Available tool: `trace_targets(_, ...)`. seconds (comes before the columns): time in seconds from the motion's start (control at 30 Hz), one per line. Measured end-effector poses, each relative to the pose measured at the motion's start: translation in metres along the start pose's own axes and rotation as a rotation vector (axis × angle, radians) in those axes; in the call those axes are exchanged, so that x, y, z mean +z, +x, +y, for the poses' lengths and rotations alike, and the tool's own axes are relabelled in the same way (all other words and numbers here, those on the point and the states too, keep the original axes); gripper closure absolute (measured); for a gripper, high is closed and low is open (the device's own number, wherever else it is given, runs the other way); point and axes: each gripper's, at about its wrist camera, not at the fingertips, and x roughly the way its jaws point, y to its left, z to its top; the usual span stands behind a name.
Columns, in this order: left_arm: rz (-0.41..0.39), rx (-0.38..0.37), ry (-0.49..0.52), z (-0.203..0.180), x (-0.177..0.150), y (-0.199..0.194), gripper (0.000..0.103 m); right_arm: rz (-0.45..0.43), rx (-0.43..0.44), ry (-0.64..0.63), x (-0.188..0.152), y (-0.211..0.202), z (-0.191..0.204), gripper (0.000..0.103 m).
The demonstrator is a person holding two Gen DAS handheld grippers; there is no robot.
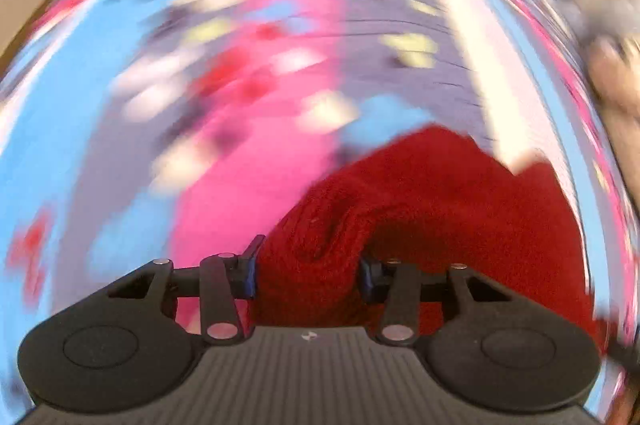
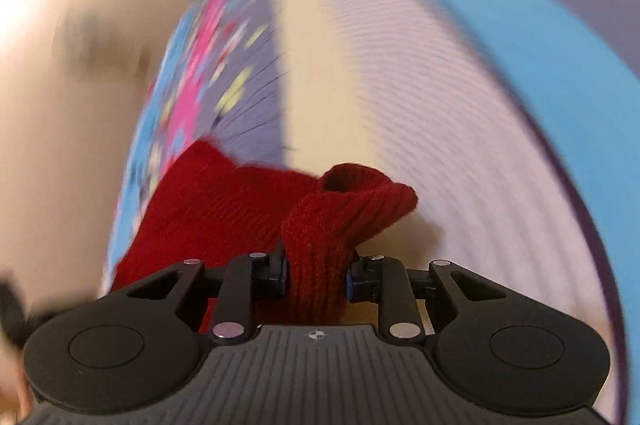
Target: Fold small clothes
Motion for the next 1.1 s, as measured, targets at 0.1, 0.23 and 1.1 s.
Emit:
trace_targets(0.1, 0.006, 0.006, 0.123, -0.039, 0.030, 0.016, 0.050, -0.175, 0.019, 0.127, -0.083, -0.039, -0.020, 0.078)
trace_targets(0.23, -0.025, 0.090, 0.162, -0.042, 0.022, 0.013, 0.030, -0.189, 0.003, 0.074, -0.081, -0.038, -0.013, 0.078)
trace_targets(1.1, -0.273, 0.381, 0.059, -0.117, -0.292, -0.224, 0.001, -0.249, -0.310, -0.747, -0.147, -0.211, 0.114, 0.013)
